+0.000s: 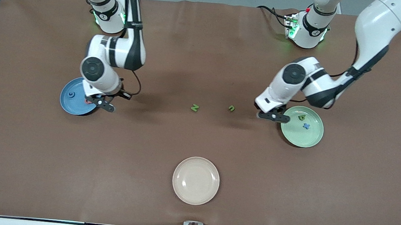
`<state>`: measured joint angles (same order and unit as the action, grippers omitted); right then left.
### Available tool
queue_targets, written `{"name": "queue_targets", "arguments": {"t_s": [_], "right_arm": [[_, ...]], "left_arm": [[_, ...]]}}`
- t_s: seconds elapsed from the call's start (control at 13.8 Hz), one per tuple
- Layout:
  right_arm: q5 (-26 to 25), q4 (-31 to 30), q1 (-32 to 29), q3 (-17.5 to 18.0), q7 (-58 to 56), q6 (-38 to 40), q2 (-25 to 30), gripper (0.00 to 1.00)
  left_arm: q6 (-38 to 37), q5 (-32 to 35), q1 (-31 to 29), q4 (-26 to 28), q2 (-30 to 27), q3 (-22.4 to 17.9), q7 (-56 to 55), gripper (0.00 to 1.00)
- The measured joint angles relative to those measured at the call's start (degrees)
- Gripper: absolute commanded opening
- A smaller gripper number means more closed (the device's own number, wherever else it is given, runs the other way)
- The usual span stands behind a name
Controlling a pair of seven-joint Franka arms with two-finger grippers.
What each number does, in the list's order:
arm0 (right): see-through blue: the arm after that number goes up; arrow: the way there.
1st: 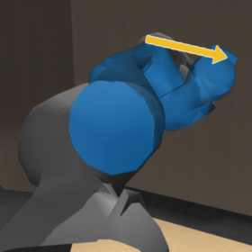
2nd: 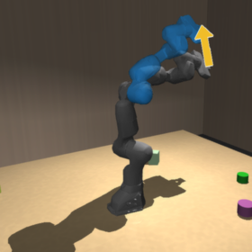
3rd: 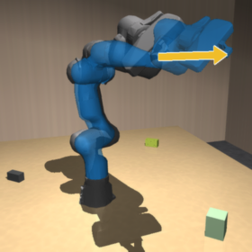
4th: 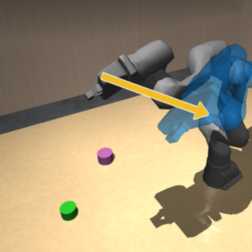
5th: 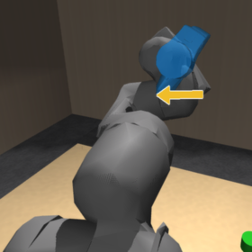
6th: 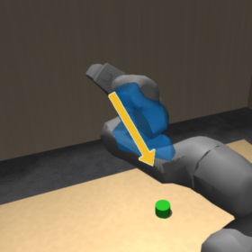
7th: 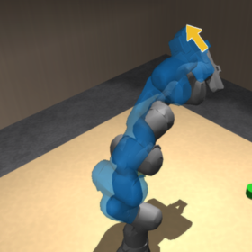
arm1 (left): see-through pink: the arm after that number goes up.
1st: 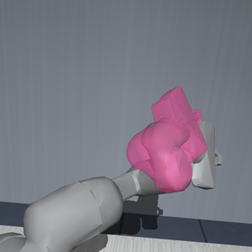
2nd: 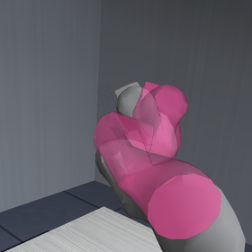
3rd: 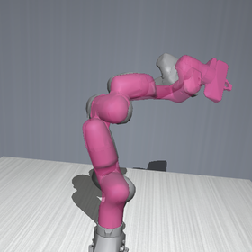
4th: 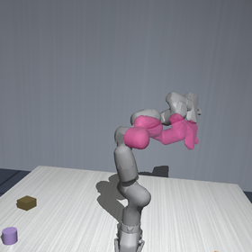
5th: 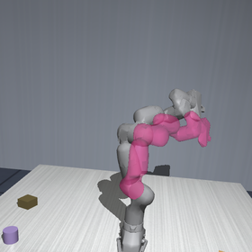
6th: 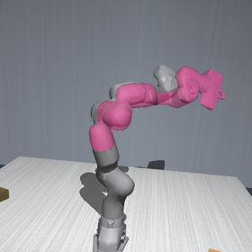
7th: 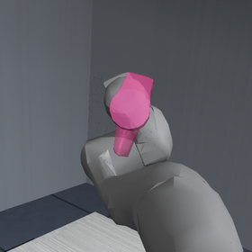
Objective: Sort uppercase to blue plate, lowercase to green plate
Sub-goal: 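Place E on the green plate while the right gripper drops B on blue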
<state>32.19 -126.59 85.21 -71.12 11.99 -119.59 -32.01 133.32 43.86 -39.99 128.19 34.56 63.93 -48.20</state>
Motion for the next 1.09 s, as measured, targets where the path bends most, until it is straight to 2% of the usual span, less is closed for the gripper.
{"name": "queue_targets", "arguments": {"t_s": [0.14,0.22,0.29,0.36,0.51,0.65,0.72,0.8,0.87,0.94,1.09], "right_arm": [[-0.07,-2.92,-0.16,-7.26,-15.68,-0.02,-0.11,0.08],[-0.07,-4.09,-0.91,-10.47,-22.95,0.0,-0.09,0.25],[-0.07,-4.78,-2.53,-12.47,-28.64,0.17,-0.02,0.65],[-0.07,-5.05,-4.52,-13.16,-32.12,0.51,0.03,1.0],[-0.07,-5.12,-7.66,-13.21,-35.28,1.05,0.05,1.0],[-0.07,-5.11,-7.82,-13.09,-35.51,1.44,0.05,1.0],[-0.07,-5.09,-7.44,-12.91,-35.49,1.56,0.05,1.0],[-0.06,-5.05,-6.66,-12.75,-35.32,1.78,0.05,1.0],[0.0,-4.97,-5.36,-12.66,-34.24,2.05,0.07,1.0],[0.02,-4.78,-3.23,-12.6,-31.24,2.43,0.1,1.0],[0.09,-4.25,3.23,-12.37,-20.93,2.77,0.16,1.0]], "left_arm": [[0.09,0.03,-6.15,1.24,0.01,0.56,4.81,0.09],[0.17,0.17,-8.43,1.47,0.03,0.62,6.68,0.09],[0.22,1.12,-10.24,1.57,0.07,0.63,7.86,0.09],[0.24,2.8,-11.45,1.66,0.2,0.64,8.09,0.11],[0.27,6.1,-13.02,1.85,1.09,0.63,8.09,0.11],[0.27,7.19,-13.44,1.95,2.26,0.6,8.09,0.17],[0.27,7.42,-13.43,1.97,2.67,0.6,8.09,0.31],[0.28,7.59,-13.42,1.98,2.9,0.6,8.09,0.61],[0.28,7.64,-13.42,1.99,3.0,0.6,8.09,0.79],[0.28,7.68,-13.42,1.99,3.0,0.6,8.15,0.88],[0.28,7.72,-13.42,2.0,3.0,0.6,8.83,0.98]]}}
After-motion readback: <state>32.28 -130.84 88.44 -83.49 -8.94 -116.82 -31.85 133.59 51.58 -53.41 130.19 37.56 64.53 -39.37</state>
